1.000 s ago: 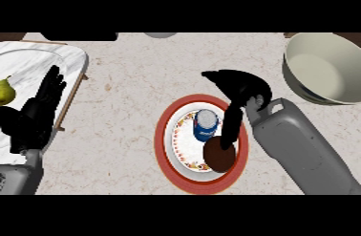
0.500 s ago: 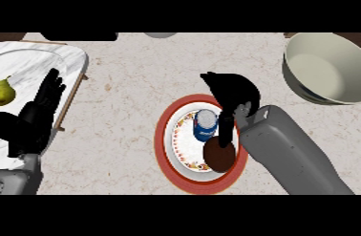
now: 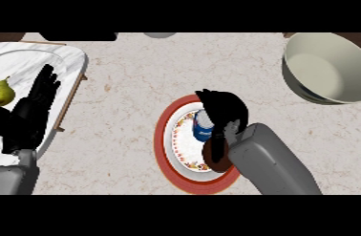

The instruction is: Pick the can from the plate and place it in the bowl

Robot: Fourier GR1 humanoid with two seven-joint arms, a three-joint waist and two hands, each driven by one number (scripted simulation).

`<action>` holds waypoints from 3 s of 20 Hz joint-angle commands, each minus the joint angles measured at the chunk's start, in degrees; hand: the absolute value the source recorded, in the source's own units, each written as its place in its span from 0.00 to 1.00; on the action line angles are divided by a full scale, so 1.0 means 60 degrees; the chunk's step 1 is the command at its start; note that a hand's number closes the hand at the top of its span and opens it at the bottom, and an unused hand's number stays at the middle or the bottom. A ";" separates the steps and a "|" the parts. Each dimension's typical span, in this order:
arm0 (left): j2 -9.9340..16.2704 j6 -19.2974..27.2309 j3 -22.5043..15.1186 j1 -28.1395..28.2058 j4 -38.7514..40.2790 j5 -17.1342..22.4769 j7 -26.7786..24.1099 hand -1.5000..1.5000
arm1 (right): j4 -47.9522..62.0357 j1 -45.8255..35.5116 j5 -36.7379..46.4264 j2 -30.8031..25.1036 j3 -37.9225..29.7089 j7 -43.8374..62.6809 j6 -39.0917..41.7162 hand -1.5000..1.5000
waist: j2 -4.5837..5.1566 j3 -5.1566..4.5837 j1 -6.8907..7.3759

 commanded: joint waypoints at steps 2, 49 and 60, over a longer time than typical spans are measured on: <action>-0.0089 -0.0287 0.0196 0.0433 -0.0458 -0.0159 -0.0024 0.50 | 0.0917 -0.0013 0.0789 0.0300 -0.0186 -0.0337 -0.0103 0.00 | 0.0005 0.0001 0.0061; -0.0855 -0.1217 0.0788 0.0280 0.0004 -0.0922 -0.0349 0.50 | 0.6469 -0.5943 0.6196 -0.1048 -0.3364 0.2761 -0.7099 1.00 | 0.0030 -0.0012 0.0313; -0.0930 -0.1043 0.0845 -0.0244 -0.0092 -0.1079 0.0292 0.50 | 0.5631 -0.5769 0.6167 -0.2238 -0.4826 0.2069 -0.6824 1.00 | 0.0008 0.0003 0.0008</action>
